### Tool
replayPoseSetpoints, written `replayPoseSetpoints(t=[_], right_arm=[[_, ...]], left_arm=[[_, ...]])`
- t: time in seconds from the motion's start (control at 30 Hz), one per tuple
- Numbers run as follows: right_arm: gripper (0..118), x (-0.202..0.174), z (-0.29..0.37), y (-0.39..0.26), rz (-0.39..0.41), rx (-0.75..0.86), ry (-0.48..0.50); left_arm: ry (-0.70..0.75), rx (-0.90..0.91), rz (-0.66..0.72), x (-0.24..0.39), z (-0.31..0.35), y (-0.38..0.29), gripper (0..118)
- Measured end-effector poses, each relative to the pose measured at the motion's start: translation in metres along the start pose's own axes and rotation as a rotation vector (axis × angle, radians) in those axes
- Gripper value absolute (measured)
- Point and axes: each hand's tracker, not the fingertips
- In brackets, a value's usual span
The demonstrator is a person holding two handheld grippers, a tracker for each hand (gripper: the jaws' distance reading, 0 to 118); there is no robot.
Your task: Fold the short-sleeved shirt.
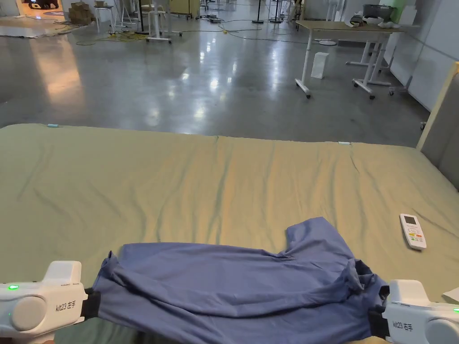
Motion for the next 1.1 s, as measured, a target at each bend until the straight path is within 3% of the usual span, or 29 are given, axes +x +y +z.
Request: replayPoseSetpoints(t=[0.43, 0.7, 0.9, 0.97, 1.0, 1.03, 1.07, 1.1], right_arm=[[8, 0.007, 0.069, -0.083, -0.035, -0.087, 0.024], [8, -0.016, 0.03, -0.157, 0.019, -0.209, -0.031], [10, -0.027, 0.028, -0.156, 0.039, -0.192, -0.059], [17, -0.032, 0.036, -0.151, 0.052, -0.177, -0.066], [29, -0.033, 0.041, -0.147, 0.054, -0.175, -0.072], [51, -0.034, 0.046, -0.143, 0.052, -0.162, -0.086], [66, -0.036, 0.052, -0.138, 0.045, -0.133, -0.105], [72, -0.039, 0.06, -0.131, 0.044, -0.094, -0.117]], left_arm=[[-0.028, -0.092, 0.059, -0.033, 0.055, -0.08, 6], [0.048, -0.242, 0.013, -0.029, 0.028, -0.148, 6], [0.096, -0.246, -0.04, -0.011, 0.019, -0.155, 6], [0.102, -0.247, -0.061, -0.011, 0.018, -0.152, 6], [0.102, -0.244, -0.067, -0.011, 0.019, -0.15, 7], [0.103, -0.241, -0.068, -0.01, 0.021, -0.147, 14], [0.105, -0.234, -0.064, -0.012, 0.022, -0.145, 23], [0.119, -0.201, -0.049, -0.011, 0.024, -0.141, 36]])
